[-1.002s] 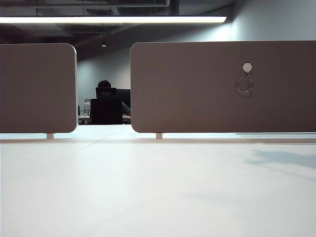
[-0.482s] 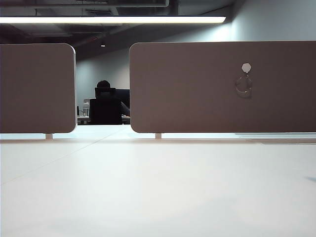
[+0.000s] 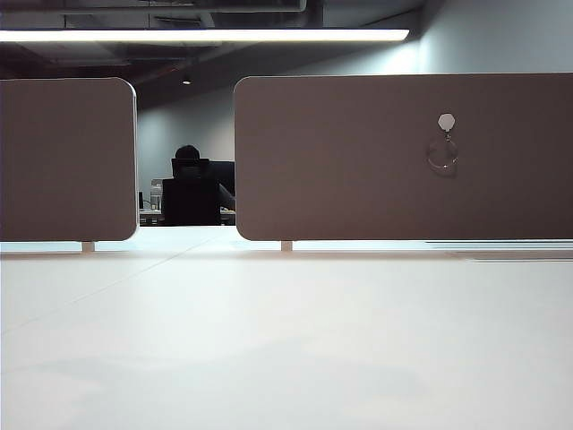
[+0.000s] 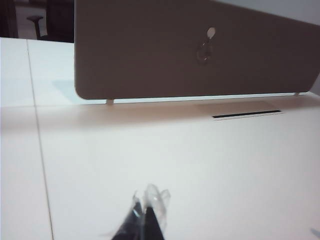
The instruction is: Hang the earring on the hook.
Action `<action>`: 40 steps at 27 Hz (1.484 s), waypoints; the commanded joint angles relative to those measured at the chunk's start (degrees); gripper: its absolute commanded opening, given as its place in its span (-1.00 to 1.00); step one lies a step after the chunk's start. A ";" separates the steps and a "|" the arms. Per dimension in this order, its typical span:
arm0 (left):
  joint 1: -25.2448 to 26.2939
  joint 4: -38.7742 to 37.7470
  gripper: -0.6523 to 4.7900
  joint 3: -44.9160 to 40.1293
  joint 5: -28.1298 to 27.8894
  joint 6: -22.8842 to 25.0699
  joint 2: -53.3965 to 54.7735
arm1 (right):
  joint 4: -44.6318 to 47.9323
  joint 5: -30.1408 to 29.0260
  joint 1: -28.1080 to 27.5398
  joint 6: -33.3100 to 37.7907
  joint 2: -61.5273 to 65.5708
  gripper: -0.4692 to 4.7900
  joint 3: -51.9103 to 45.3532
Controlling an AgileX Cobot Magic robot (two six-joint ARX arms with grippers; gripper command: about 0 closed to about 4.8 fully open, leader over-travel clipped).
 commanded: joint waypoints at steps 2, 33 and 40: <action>0.07 6.88 -0.78 -6.29 0.61 -0.35 0.11 | 2.19 2.08 0.44 0.83 0.72 -0.85 -2.03; 0.07 12.13 -0.77 -21.51 2.10 -6.88 0.09 | 5.33 12.09 0.39 1.90 -0.33 -0.85 -15.08; 0.07 12.11 -0.77 -21.51 1.88 -6.84 0.09 | 5.38 11.04 0.37 -0.79 -0.33 -0.84 -15.10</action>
